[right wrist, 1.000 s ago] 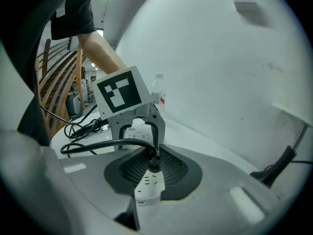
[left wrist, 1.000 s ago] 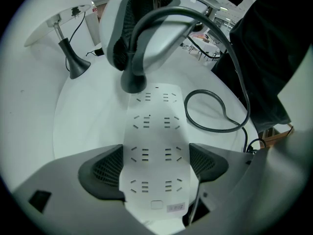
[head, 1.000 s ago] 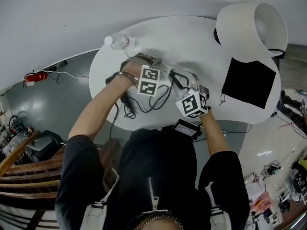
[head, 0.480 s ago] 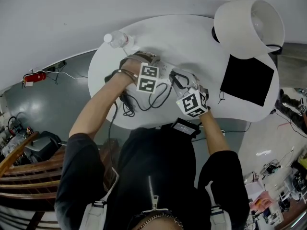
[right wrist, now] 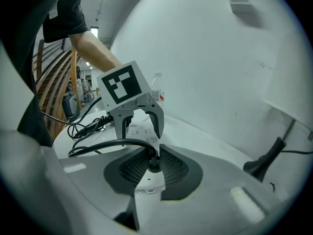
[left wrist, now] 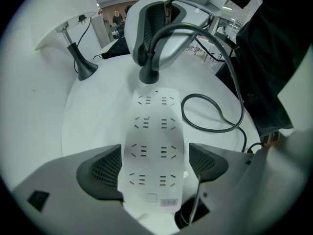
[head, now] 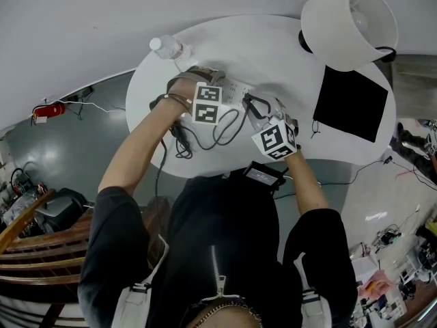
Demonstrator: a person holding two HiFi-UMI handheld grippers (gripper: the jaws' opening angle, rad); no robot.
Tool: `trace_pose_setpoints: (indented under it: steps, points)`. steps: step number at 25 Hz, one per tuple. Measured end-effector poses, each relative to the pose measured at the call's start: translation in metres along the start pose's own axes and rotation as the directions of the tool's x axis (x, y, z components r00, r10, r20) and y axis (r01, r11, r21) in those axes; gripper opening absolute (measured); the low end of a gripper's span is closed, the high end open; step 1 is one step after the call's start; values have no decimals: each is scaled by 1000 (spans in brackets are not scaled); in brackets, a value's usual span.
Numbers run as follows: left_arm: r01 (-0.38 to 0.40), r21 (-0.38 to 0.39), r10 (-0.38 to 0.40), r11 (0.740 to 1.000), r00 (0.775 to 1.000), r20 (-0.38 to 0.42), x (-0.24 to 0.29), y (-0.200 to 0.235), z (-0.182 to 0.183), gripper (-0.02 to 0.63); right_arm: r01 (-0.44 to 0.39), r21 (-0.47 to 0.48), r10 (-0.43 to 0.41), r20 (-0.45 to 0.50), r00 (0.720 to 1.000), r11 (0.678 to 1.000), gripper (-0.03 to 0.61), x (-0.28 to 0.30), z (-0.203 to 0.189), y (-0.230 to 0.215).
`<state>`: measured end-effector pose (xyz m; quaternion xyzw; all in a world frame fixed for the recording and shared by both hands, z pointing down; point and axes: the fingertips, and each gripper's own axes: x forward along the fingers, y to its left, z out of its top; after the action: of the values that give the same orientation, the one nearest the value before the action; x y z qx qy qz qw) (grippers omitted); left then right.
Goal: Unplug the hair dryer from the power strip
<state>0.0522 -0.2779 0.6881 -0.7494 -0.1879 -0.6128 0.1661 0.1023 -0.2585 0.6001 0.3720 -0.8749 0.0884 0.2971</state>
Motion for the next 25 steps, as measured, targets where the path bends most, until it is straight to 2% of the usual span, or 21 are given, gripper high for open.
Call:
trace_pose_setpoints:
  steps: [6, 11, 19, 21, 23, 25]
  points:
    - [-82, -28, 82, 996, 997, 8, -20, 4, -4, 419, 29, -27, -29, -7, 1000, 999, 60, -5, 7, 2]
    - [-124, -93, 130, 988, 990, 58, -40, -1, 0, 417, 49, -30, -49, -8, 999, 998, 60, -14, 10, 5]
    - [-197, -150, 213, 969, 972, 100, -71, -13, 5, 411, 97, -33, -97, 5, 995, 995, 60, -32, 23, 11]
    - [-213, -164, 232, 963, 966, 110, -78, -19, 7, 348, 109, -38, -108, 13, 994, 993, 60, -39, 28, 14]
    - [-240, -184, 264, 953, 957, 123, -86, -24, 9, 198, 128, -35, -128, 24, 992, 991, 61, -46, 33, 16]
    - [-267, -216, 300, 939, 944, 140, -95, -29, 11, 107, 150, -22, -150, 36, 988, 988, 61, -53, 38, 19]
